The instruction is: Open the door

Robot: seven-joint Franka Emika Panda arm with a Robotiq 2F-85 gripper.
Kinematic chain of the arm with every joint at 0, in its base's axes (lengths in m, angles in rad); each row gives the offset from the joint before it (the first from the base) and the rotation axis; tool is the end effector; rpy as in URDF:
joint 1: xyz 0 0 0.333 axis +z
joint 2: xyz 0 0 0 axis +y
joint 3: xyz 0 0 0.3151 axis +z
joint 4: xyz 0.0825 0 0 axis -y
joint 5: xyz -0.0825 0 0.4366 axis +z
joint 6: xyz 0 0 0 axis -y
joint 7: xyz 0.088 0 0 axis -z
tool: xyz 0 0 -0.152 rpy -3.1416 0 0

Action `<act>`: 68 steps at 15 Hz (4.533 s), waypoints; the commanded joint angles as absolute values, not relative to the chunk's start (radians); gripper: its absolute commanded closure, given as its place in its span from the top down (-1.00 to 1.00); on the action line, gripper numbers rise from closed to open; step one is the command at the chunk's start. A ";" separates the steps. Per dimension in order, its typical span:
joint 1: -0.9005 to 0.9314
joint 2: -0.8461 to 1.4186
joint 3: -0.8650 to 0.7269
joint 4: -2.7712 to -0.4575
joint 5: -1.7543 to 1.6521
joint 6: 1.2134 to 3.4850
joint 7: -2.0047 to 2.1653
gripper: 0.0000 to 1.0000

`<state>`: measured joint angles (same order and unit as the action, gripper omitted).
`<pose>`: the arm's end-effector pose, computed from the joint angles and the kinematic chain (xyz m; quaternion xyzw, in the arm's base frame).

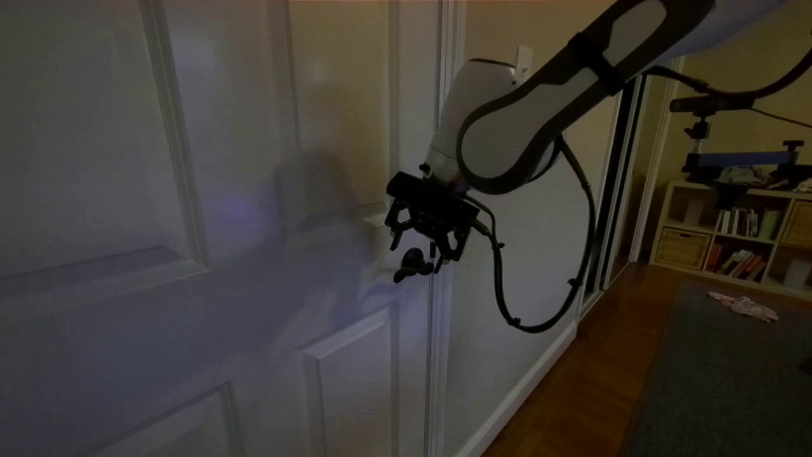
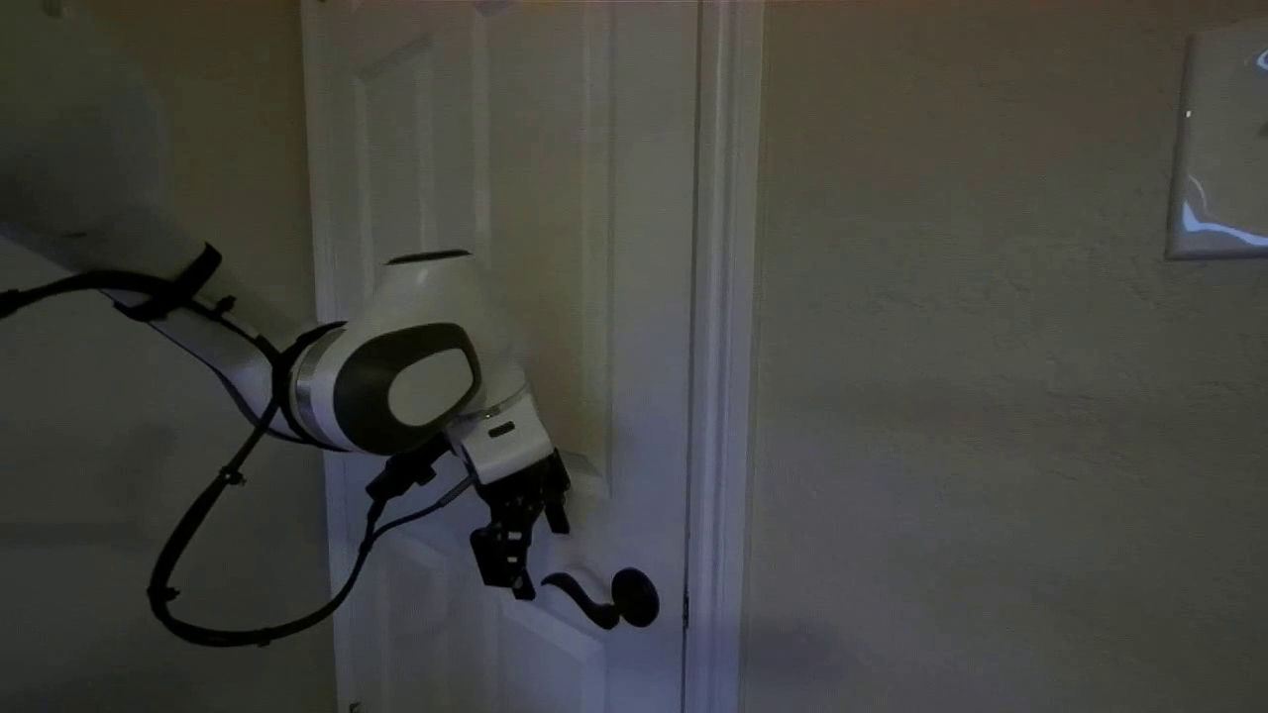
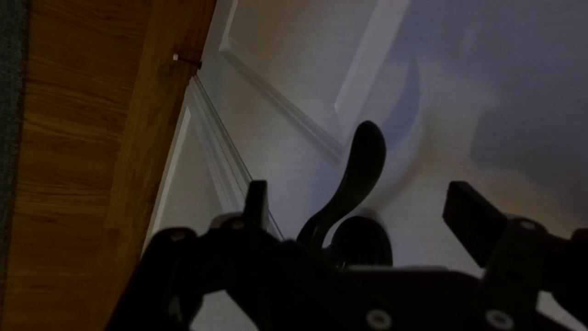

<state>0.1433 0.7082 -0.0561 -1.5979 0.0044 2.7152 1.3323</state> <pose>0.7846 0.0737 0.1832 -0.8002 0.5639 -0.1643 0.1212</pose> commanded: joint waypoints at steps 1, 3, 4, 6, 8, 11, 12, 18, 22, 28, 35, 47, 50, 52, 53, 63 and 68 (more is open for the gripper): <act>0.141 0.773 -0.055 -1.526 0.061 2.713 1.298 0.33; 0.139 0.801 -0.053 -1.499 0.080 2.711 1.284 0.08; 0.137 0.813 -0.052 -1.488 0.089 2.712 1.279 -0.06; 0.138 0.825 -0.052 -1.473 0.101 2.714 1.269 -0.34; 0.141 0.828 -0.055 -1.463 0.104 2.714 1.259 -0.60; 0.143 0.821 -0.058 -1.475 0.105 2.712 1.253 -0.78; 0.139 0.827 -0.055 -1.482 0.109 2.707 1.252 -0.75; 0.122 0.882 -0.049 -1.494 0.133 2.688 1.240 -0.77; 0.123 0.930 -0.073 -1.488 0.125 2.691 1.208 -0.78; 0.132 0.921 -0.117 -1.569 0.126 2.736 1.153 -0.77; 0.144 0.779 -0.091 -1.785 0.144 2.729 1.104 -0.80; 0.066 0.301 0.135 -2.202 0.324 2.494 0.741 0.90; 0.103 0.150 0.085 -2.293 0.261 2.323 0.752 1.00; 0.113 0.046 0.061 -2.347 0.172 2.232 0.799 1.00; 0.109 -0.006 0.056 -2.370 0.125 2.186 0.812 1.00; -0.017 -0.527 0.062 -2.589 -0.080 2.029 0.788 1.00; -0.050 -0.521 0.084 -2.558 -0.052 2.040 0.783 1.00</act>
